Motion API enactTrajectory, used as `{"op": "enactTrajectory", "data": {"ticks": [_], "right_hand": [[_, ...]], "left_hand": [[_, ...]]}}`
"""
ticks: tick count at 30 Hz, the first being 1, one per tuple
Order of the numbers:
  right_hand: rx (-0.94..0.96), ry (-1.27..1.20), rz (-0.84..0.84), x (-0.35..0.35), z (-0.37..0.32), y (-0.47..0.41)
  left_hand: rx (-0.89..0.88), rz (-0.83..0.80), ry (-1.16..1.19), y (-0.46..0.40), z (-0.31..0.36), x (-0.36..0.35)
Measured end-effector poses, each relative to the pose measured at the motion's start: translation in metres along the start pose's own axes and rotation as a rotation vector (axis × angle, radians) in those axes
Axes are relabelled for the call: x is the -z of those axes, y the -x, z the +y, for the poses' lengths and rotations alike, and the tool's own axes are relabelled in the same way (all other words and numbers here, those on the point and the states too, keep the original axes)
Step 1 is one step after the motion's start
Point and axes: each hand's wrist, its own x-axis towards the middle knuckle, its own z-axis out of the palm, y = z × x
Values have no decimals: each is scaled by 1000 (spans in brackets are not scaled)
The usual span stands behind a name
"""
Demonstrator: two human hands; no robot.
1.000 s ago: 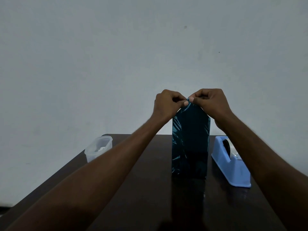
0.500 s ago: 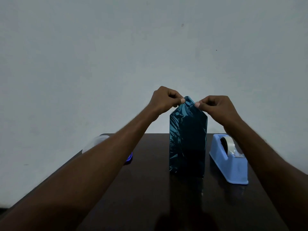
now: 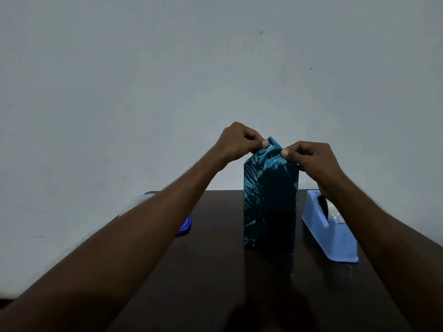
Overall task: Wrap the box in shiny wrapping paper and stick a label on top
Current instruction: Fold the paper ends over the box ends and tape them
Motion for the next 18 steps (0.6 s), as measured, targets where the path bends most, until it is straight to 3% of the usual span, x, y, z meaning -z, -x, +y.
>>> {"op": "enactTrajectory", "data": {"ticks": [10,18], "right_hand": [[-138,-69,12,0,4,1],[-130,-87,19,4,7,0]], "left_hand": [[-1,14,-14,-7,-3,-4],[-3,74,-69,-12,-6,-13]]}}
